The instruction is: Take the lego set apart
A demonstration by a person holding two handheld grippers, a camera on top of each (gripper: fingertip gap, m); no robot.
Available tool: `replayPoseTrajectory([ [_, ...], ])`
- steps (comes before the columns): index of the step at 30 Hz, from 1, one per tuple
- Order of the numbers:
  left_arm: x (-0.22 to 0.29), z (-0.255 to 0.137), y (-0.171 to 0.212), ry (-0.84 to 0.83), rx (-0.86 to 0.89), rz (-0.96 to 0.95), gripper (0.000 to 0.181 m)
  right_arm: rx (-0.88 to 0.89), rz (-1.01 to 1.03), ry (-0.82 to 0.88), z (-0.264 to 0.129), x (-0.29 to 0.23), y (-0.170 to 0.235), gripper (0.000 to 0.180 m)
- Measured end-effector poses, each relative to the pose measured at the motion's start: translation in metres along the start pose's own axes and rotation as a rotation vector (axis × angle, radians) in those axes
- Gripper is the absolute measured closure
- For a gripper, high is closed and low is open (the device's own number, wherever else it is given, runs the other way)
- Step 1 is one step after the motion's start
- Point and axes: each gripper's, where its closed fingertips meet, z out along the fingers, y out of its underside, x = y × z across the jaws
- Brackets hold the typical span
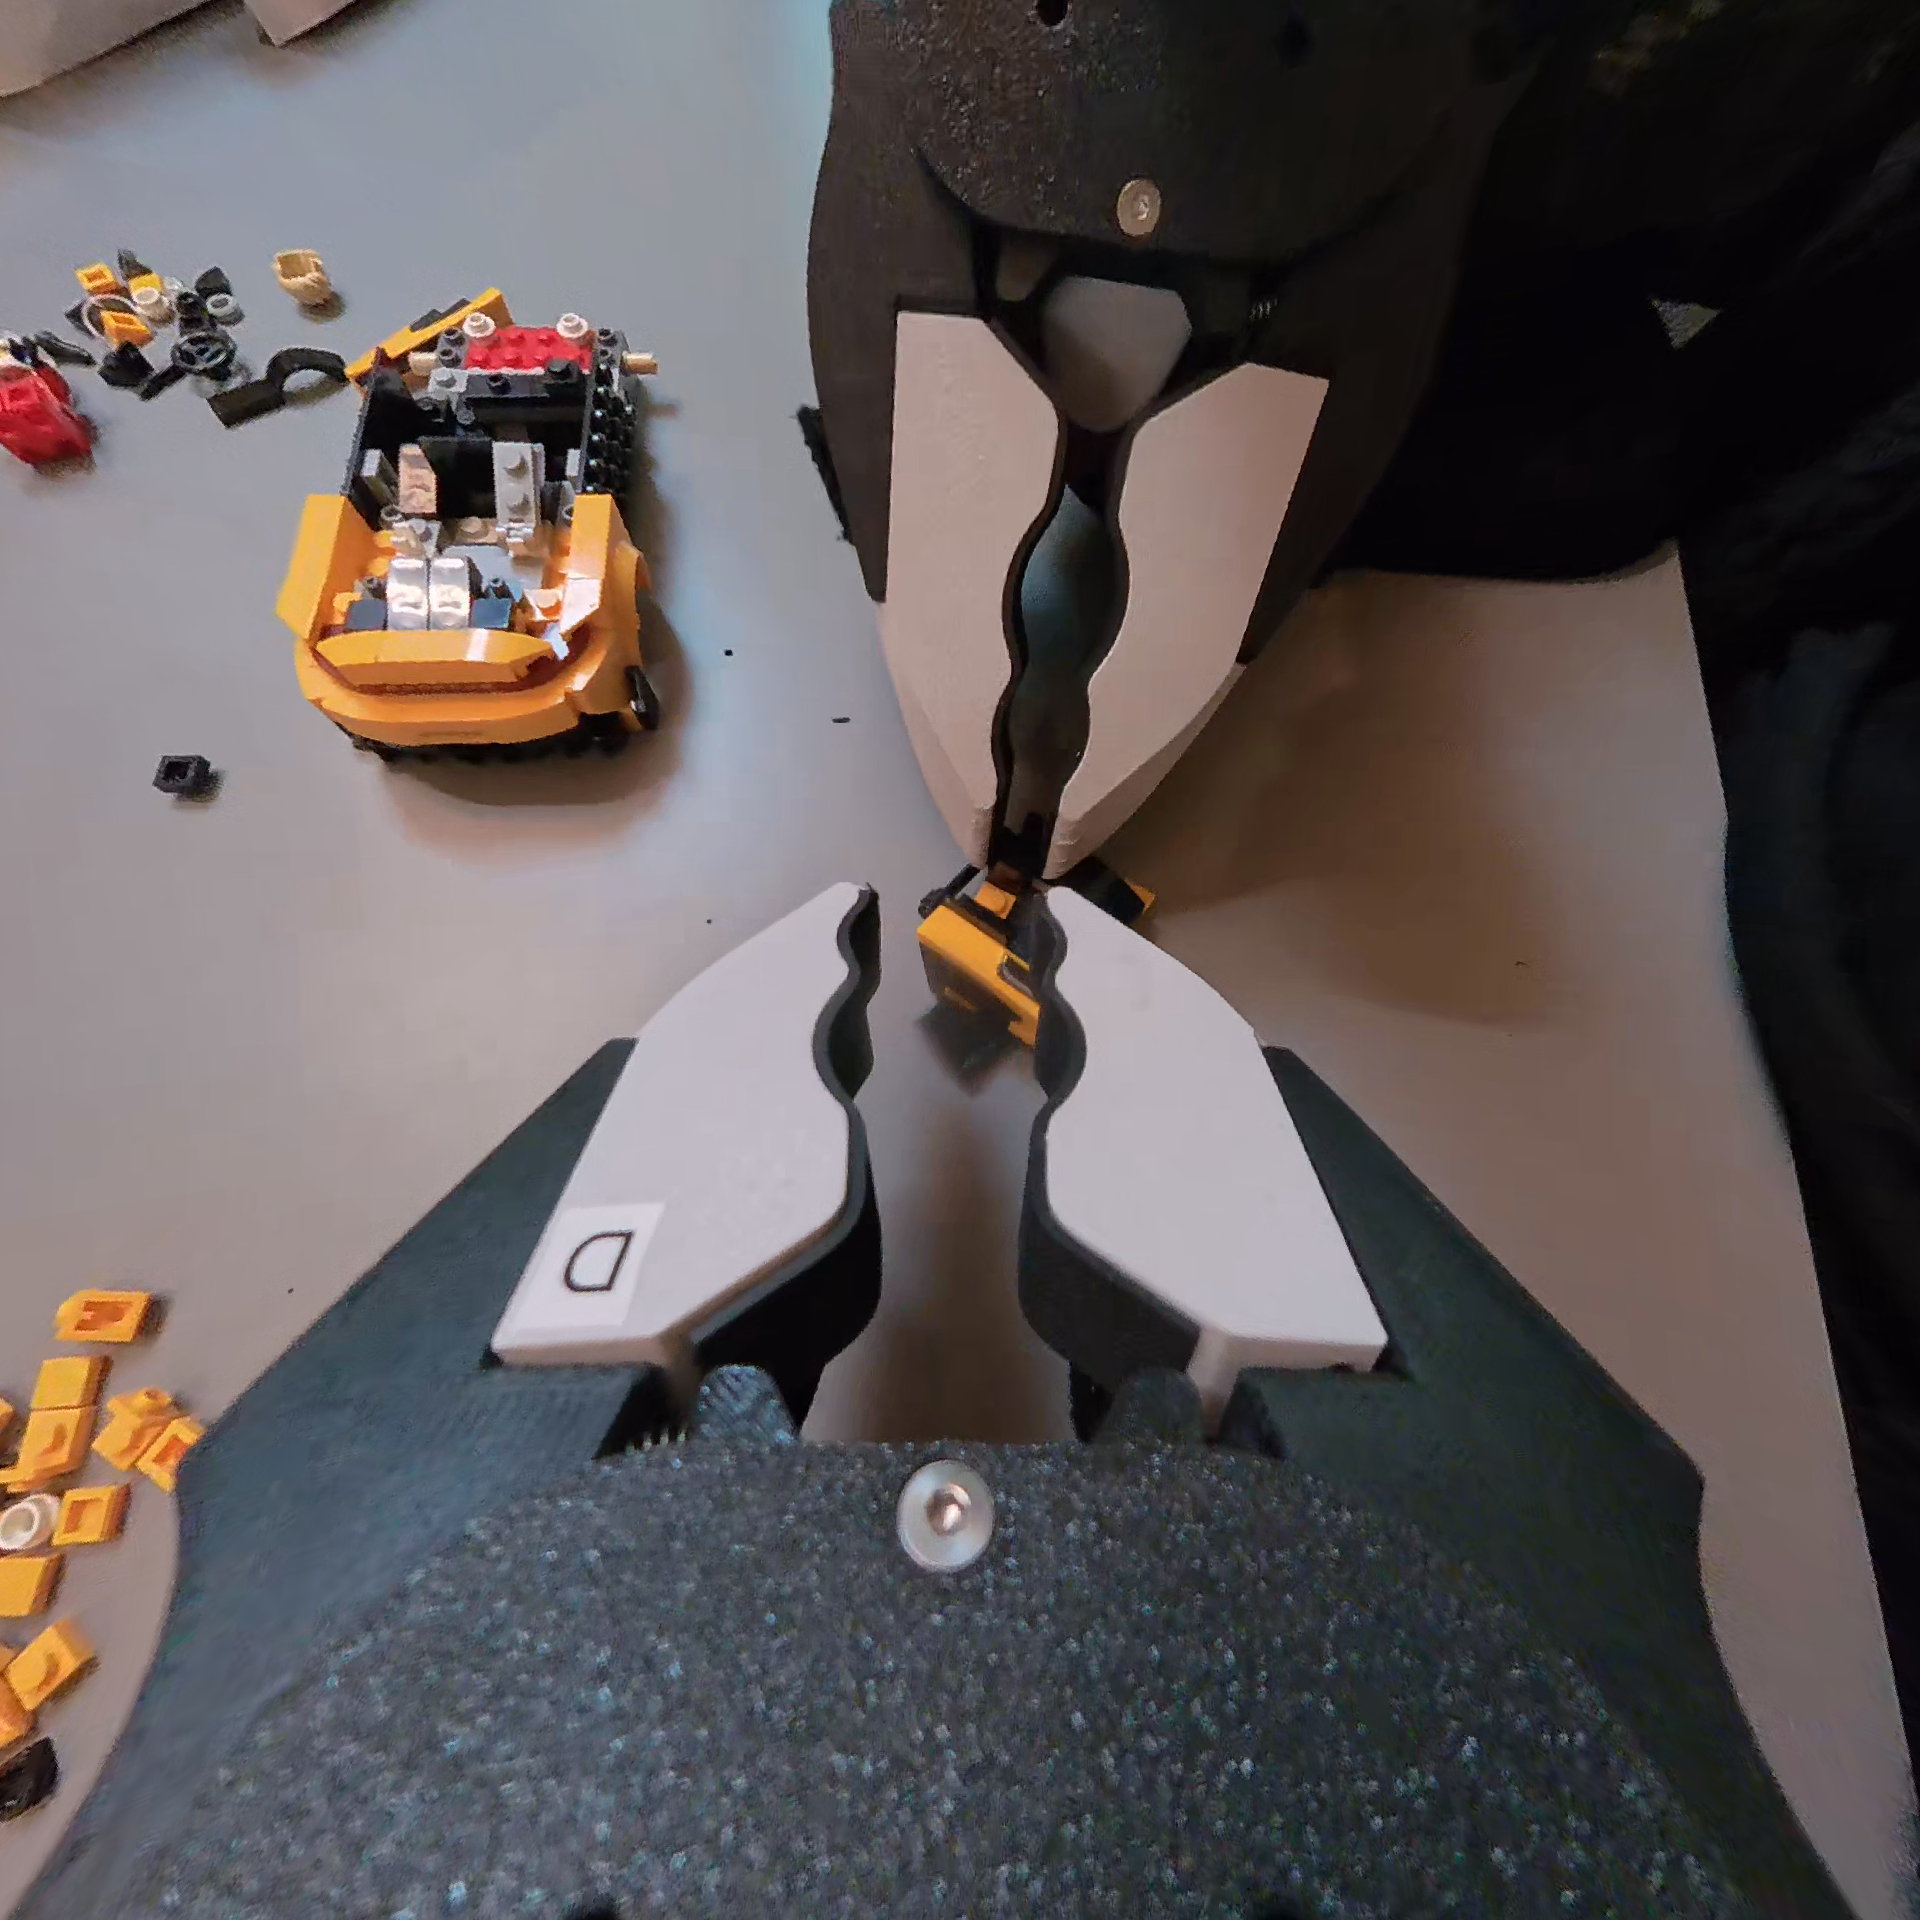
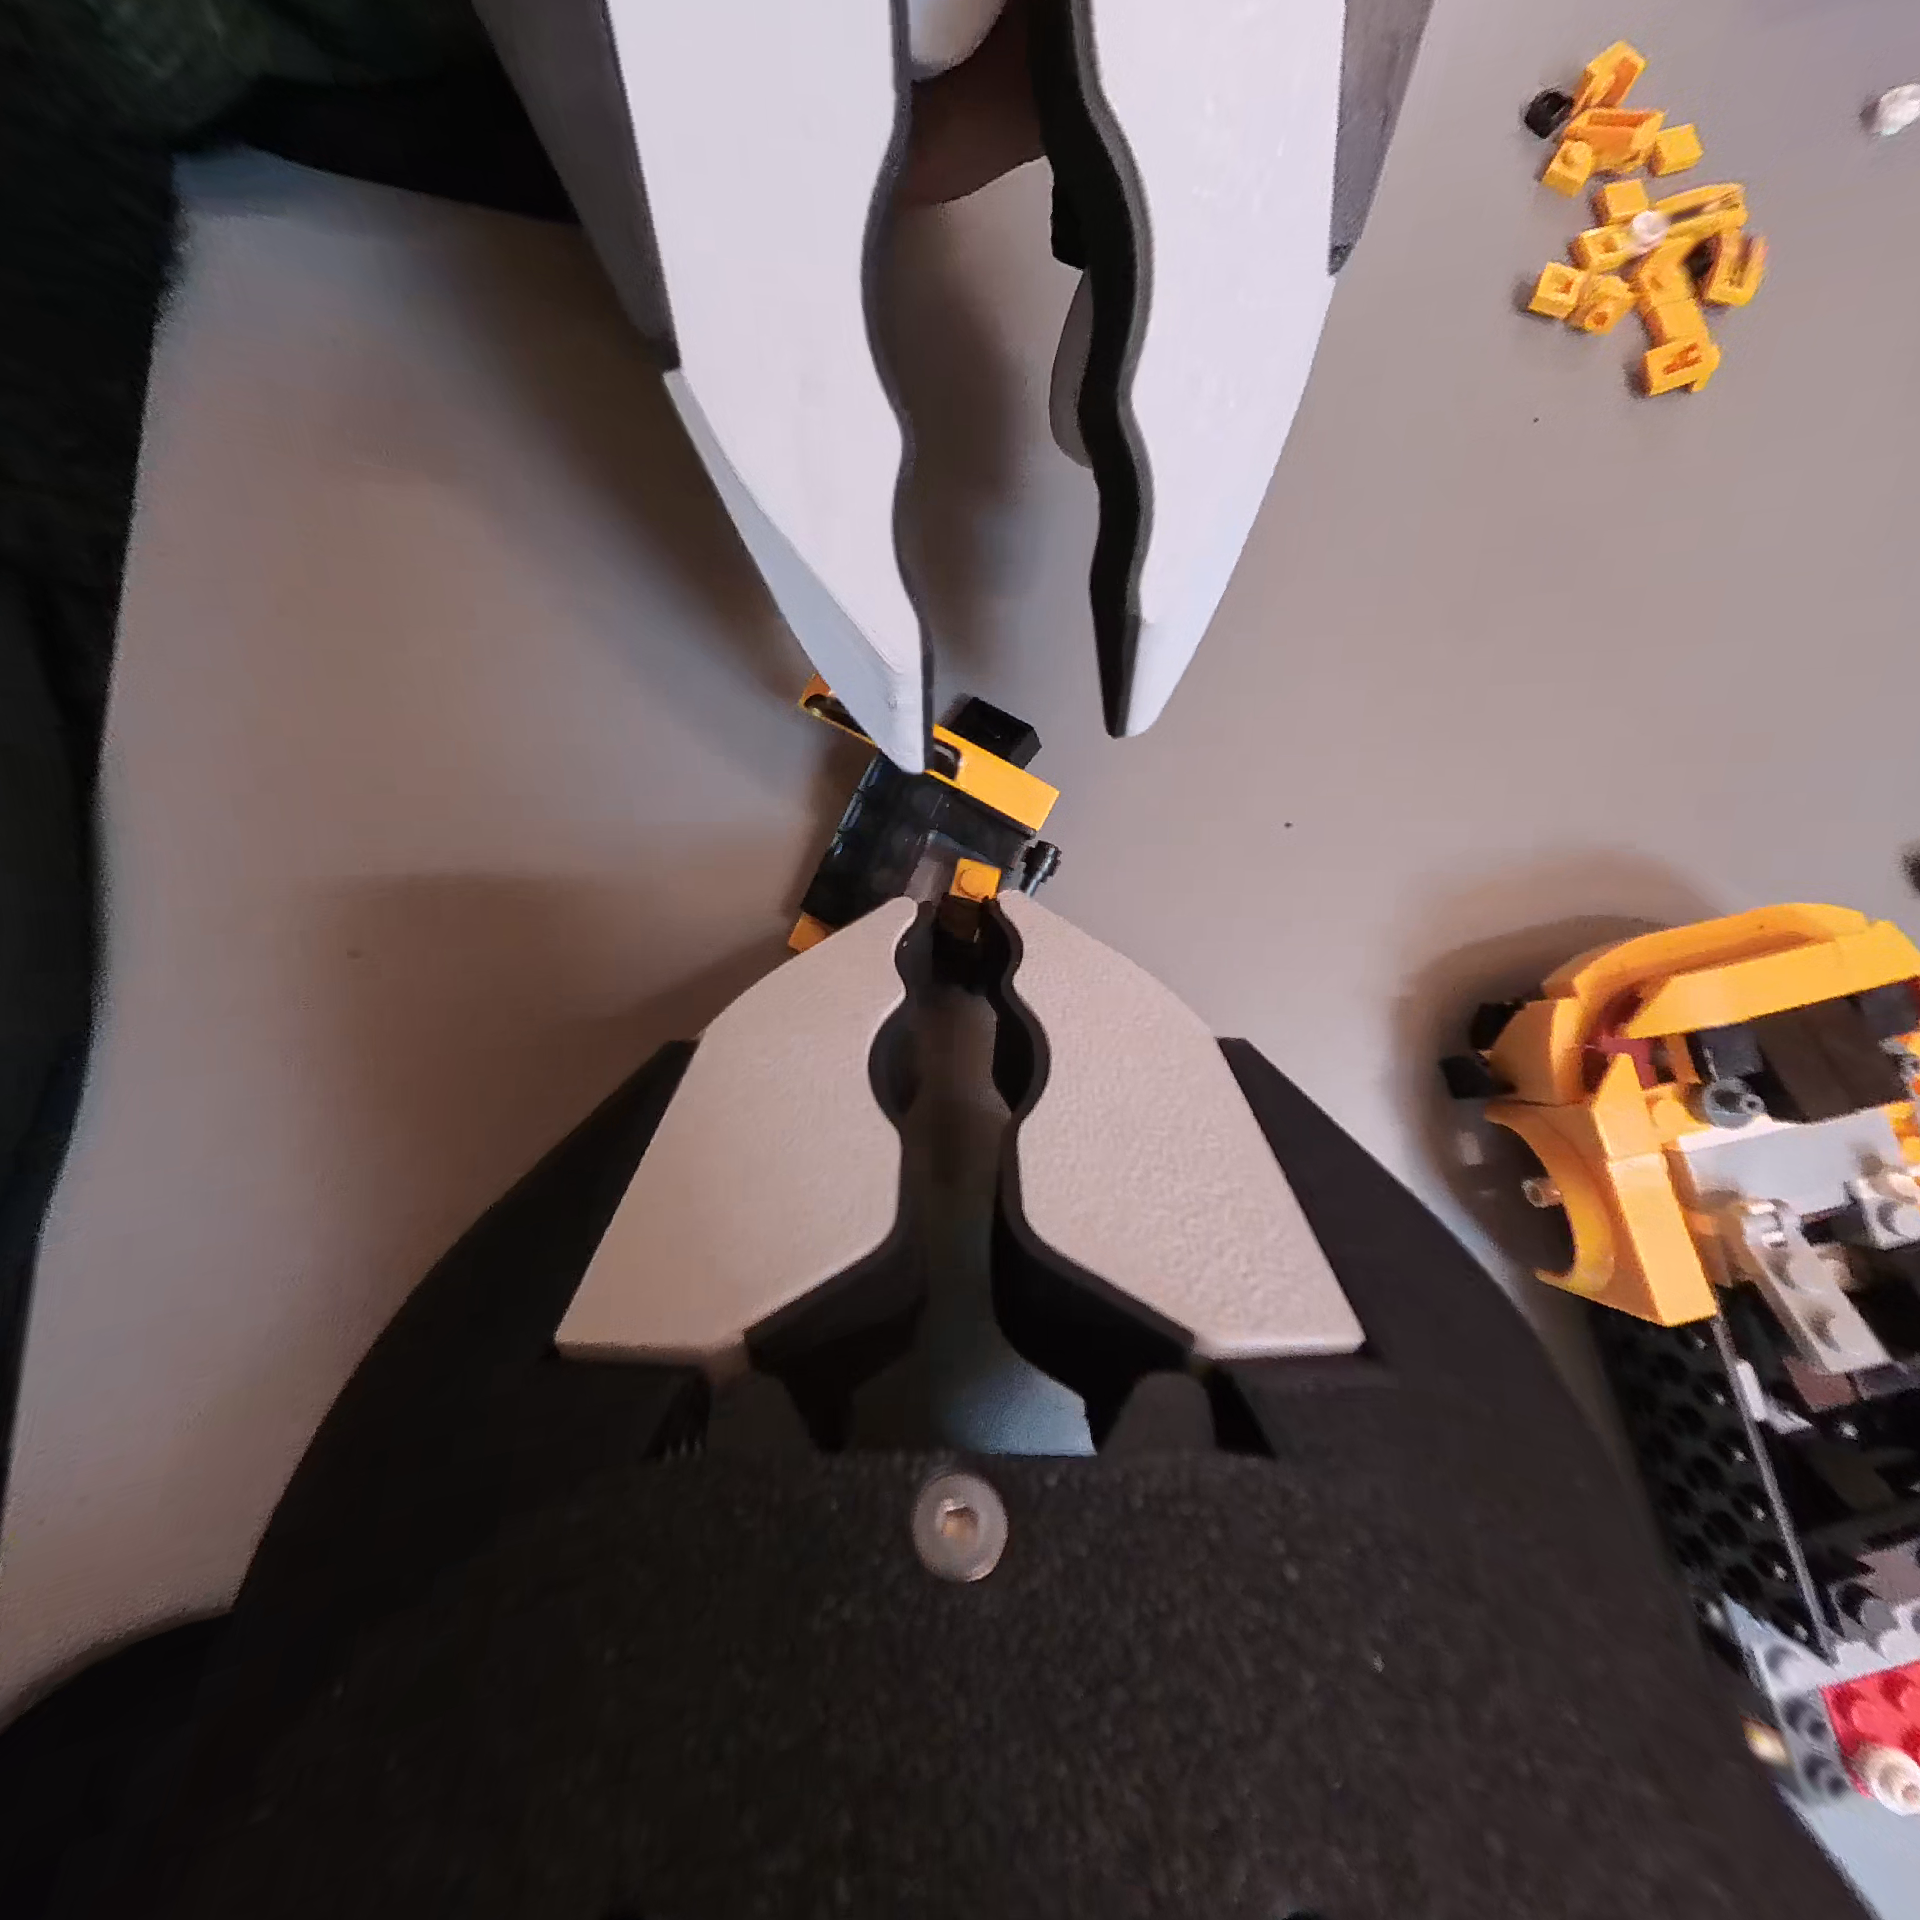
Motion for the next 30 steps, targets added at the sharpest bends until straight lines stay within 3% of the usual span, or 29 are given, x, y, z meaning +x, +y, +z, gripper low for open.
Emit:
replayPoseTrajectory([
  [8,0.013,-0.008,-0.032,0.053,0.184,0.004,0.157,0.297,-0.046,0.198,-0.049,-0.006,-0.029,0.172],
  [15,0.046,-0.013,-0.054,0.191,0.301,0.058,0.172,0.496,0.069,0.08,-0.07,-0.032,-0.041,0.172],
  [24,0.058,-0.015,-0.065,0.244,0.352,0.053,0.173,0.641,0.164,0.054,-0.086,-0.041,-0.048,0.172],
  [27,0.061,-0.012,-0.063,0.236,0.336,0.074,0.165,0.685,0.185,0.035,-0.09,-0.044,-0.051,0.172],
  [30,0.065,-0.011,-0.063,0.245,0.339,0.084,0.172,0.678,0.188,0.021,-0.089,-0.046,-0.05,0.172],
])
